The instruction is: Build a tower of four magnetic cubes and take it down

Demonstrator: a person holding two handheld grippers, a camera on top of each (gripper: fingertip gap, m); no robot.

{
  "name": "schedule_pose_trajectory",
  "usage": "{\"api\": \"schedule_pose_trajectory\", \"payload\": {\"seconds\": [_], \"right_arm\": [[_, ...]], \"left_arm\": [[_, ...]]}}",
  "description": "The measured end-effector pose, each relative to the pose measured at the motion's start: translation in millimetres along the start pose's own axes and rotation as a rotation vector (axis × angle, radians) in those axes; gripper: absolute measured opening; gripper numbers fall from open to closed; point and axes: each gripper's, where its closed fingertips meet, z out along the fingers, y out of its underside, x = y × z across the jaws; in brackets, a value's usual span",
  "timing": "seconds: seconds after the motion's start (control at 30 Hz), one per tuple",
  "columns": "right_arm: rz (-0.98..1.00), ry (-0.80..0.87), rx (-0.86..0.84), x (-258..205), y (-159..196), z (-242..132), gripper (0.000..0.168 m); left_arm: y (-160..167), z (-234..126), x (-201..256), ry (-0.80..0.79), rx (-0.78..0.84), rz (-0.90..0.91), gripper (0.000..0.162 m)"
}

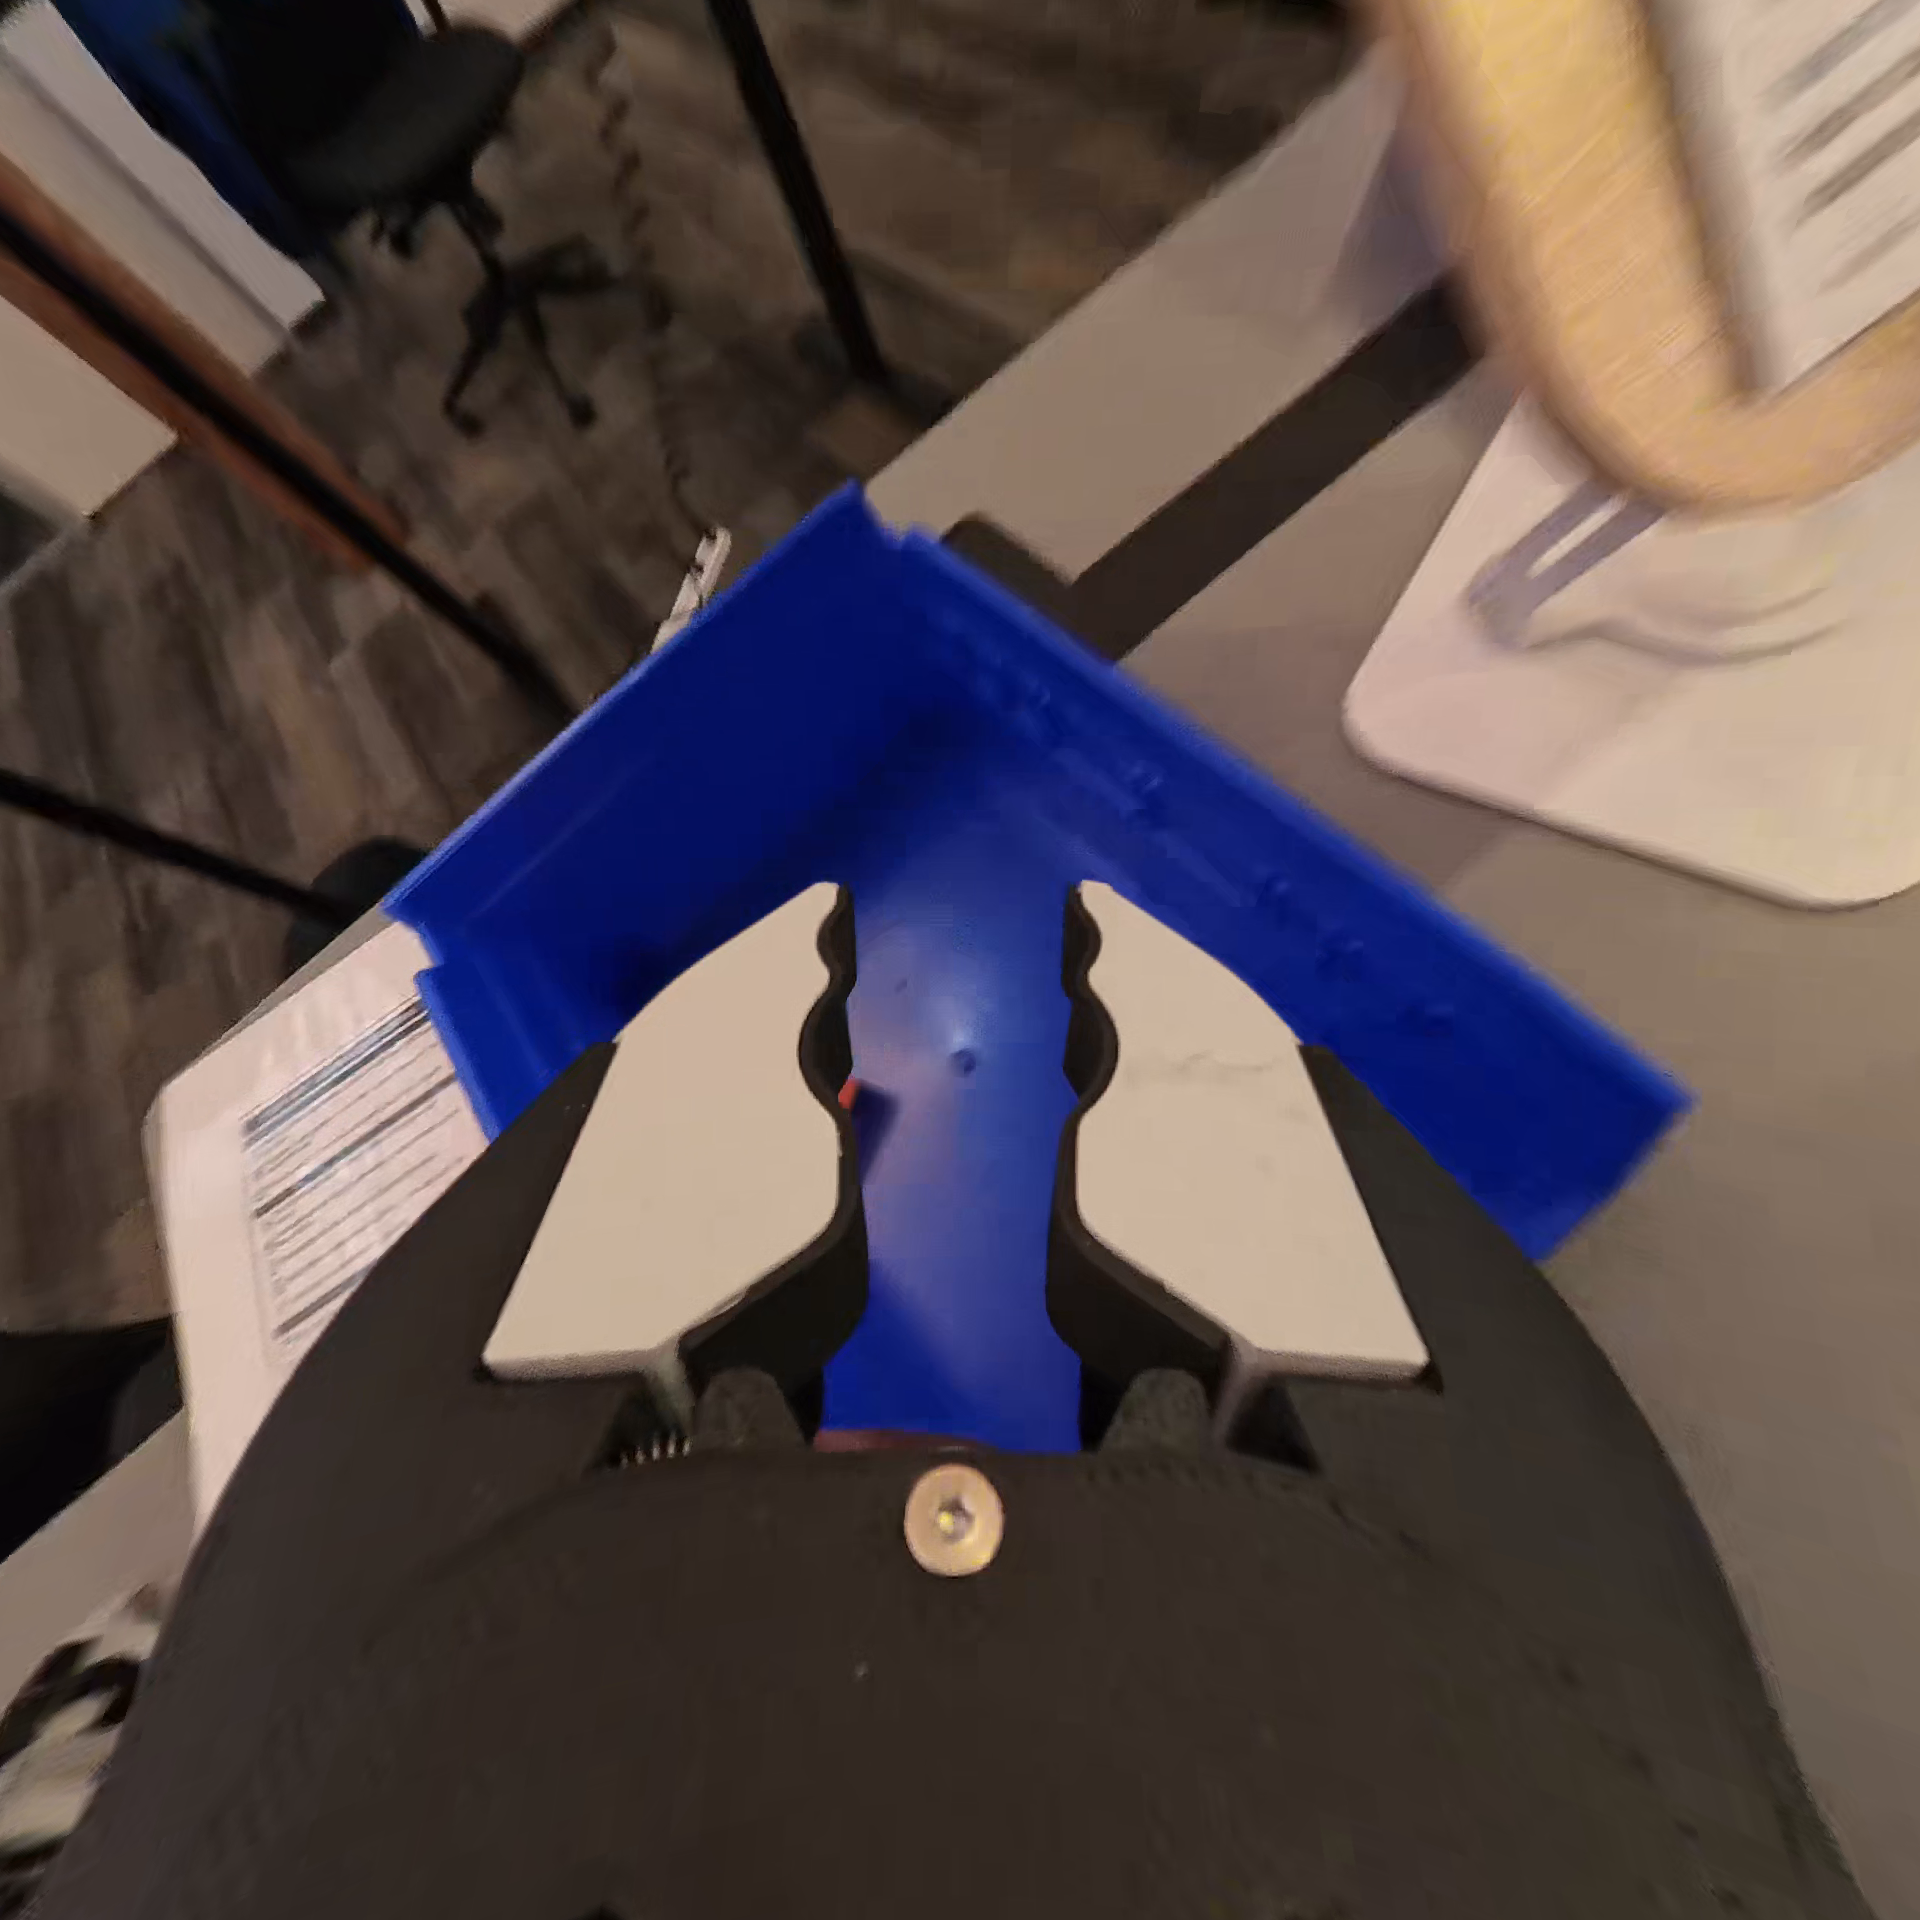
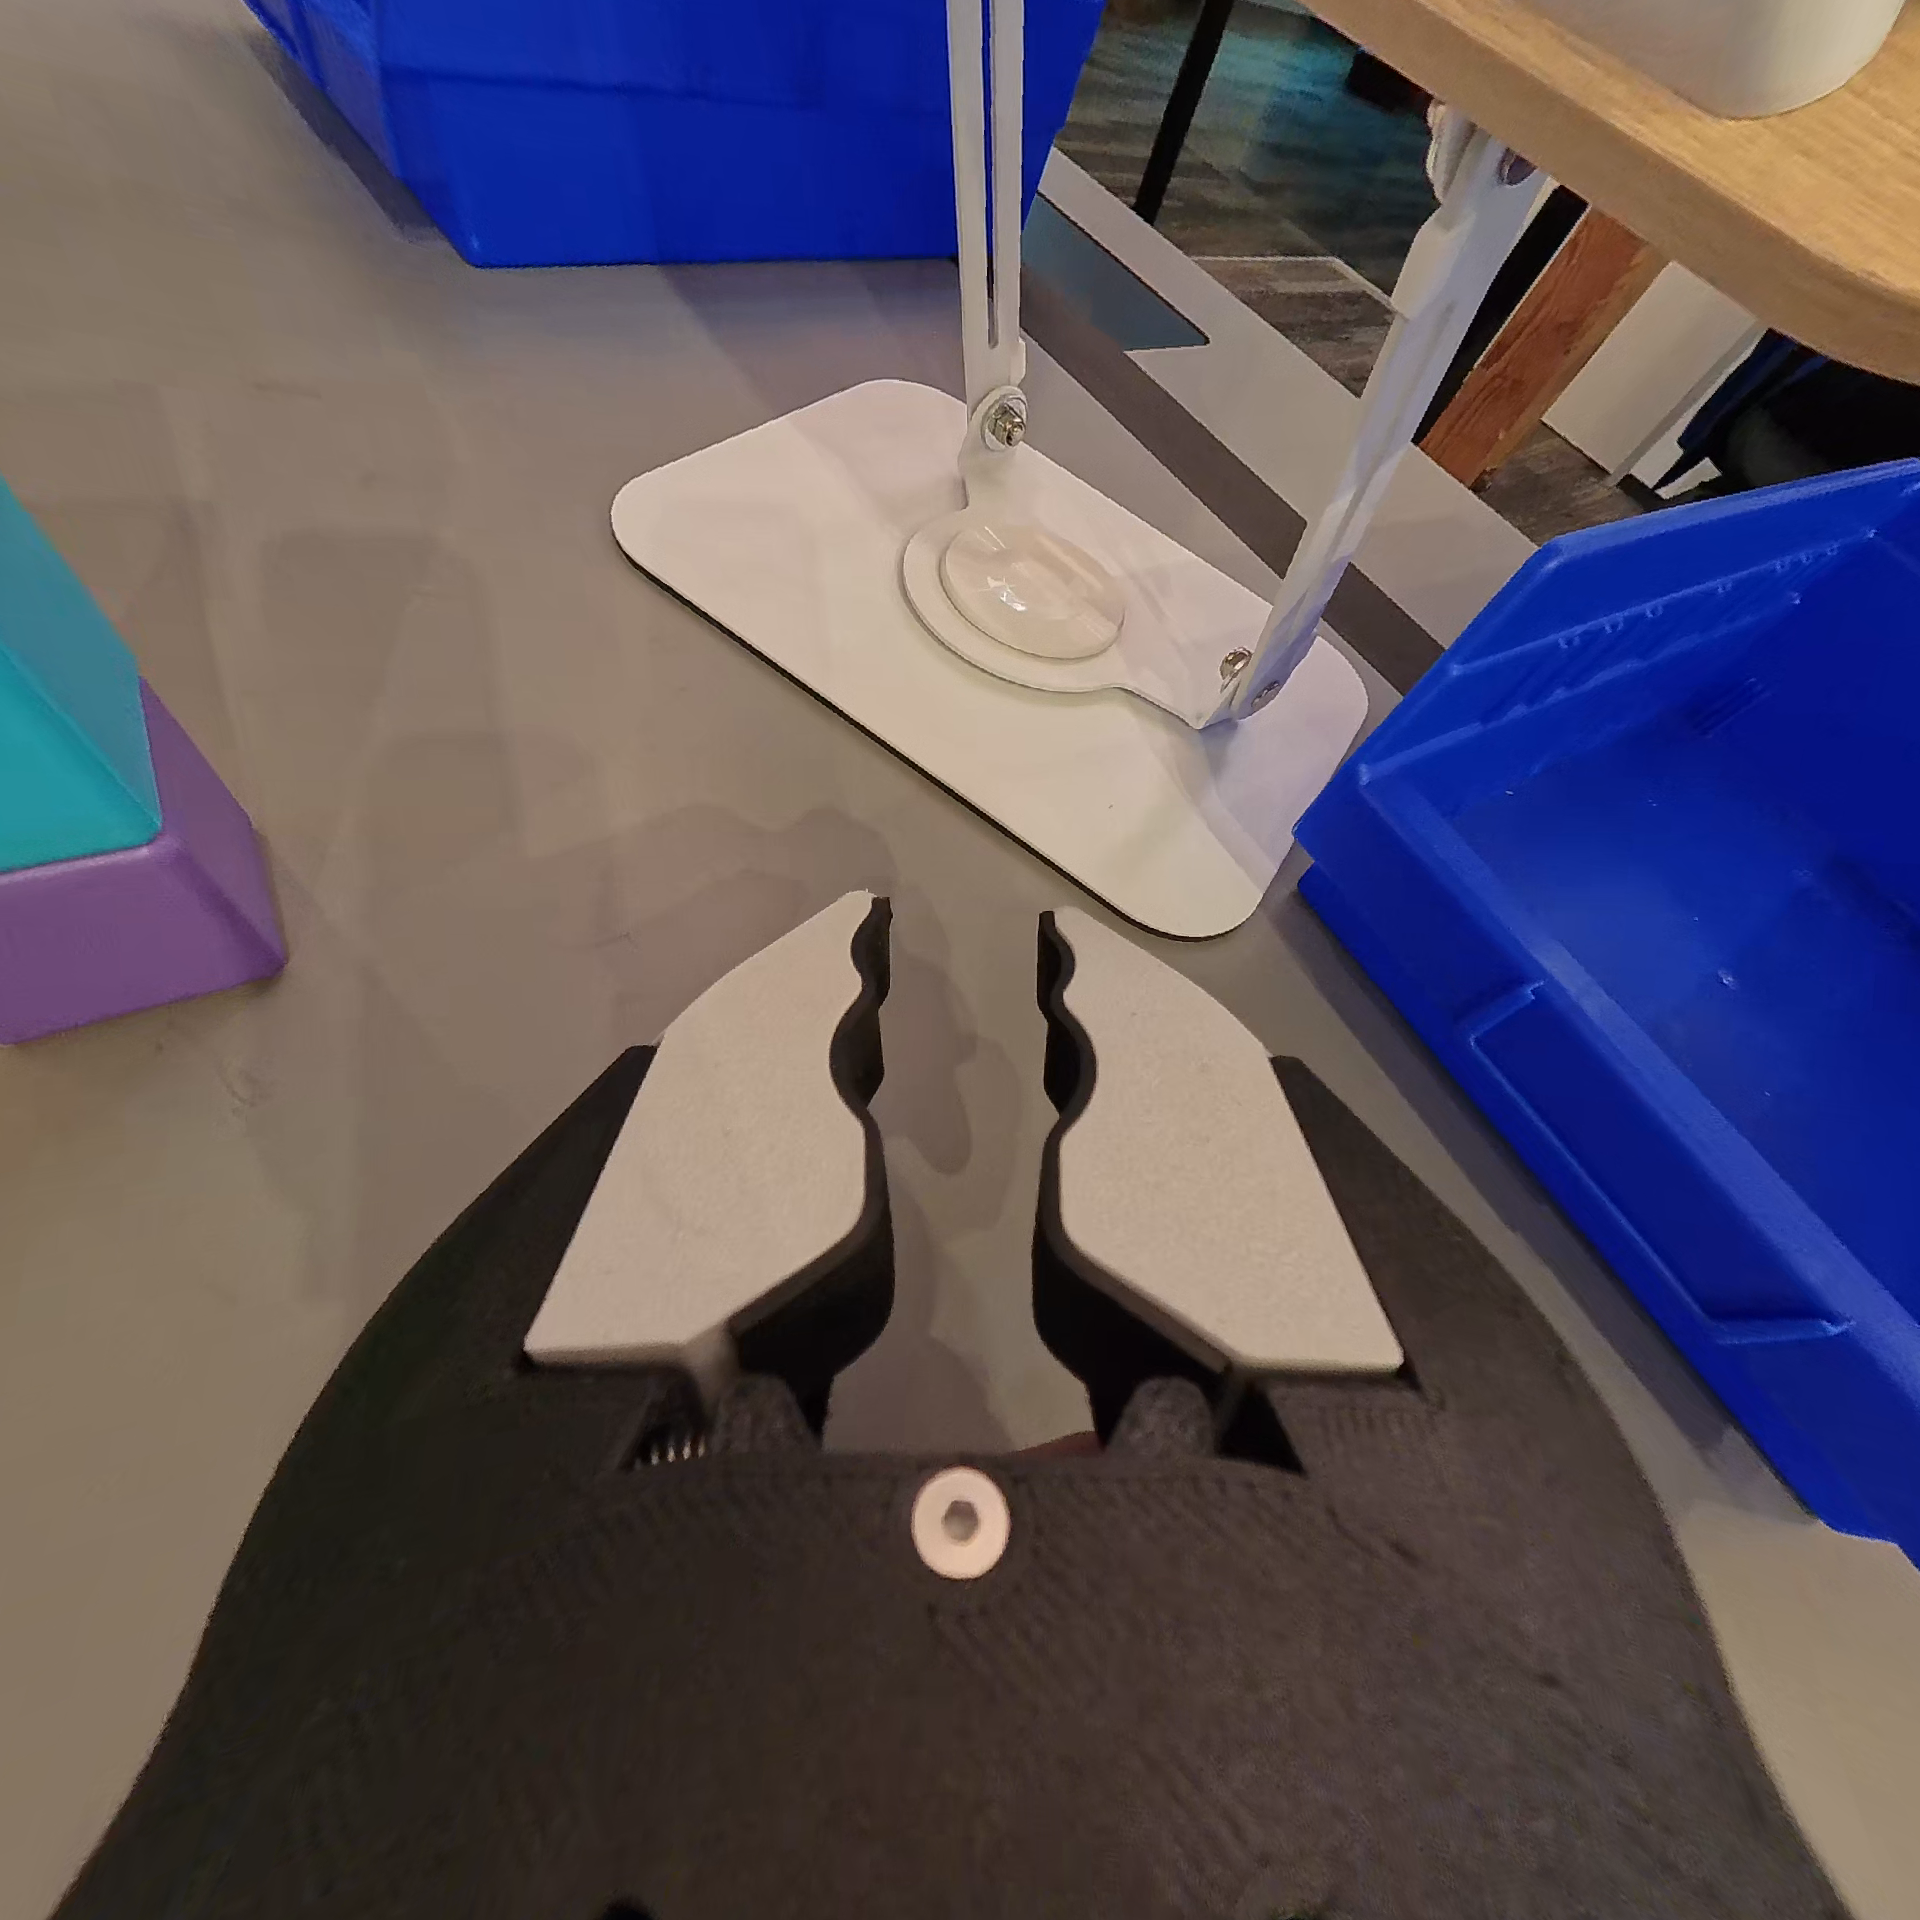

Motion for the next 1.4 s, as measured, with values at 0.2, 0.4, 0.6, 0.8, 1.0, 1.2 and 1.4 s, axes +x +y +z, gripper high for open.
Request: {"api": "schedule_pose_trajectory", "payload": {"seconds": [0.2, 0.4, 0.6, 0.8, 1.0, 1.2, 1.4], "right_arm": [[0.005, -0.008, 0.004, 0, 0, 0, 0.028], [-0.007, -0.012, -0.001, -2, 0, 0, 0.028], [-0.006, -0.017, 0.002, -3, 0, 0, 0.029], [-0.014, -0.022, 0.0, -4, 0, 0, 0.028], [-0.023, -0.024, -0.005, -5, 1, 1, 0.029], [-0.03, -0.022, -0.01, -6, 1, 1, 0.029], [-0.033, -0.019, -0.012, -6, 1, 2, 0.029]], "left_arm": [[47, 33, -51, -0.003, -0.378, 0.404, 0.036], [91, 60, -63, 0.151, -0.674, 0.541, 0.051], [118, 84, -69, 0.205, -0.811, 0.519, 0.061], [139, 93, -70, 0.217, -0.976, 0.517, 0.054], [131, 95, -67, 0.231, -0.92, 0.511, 0.053], [83, 69, -51, 0.2, -0.65, 0.466, 0.052], [20, 4, 2, 0.267, -0.235, 0.362, 0.052]]}}
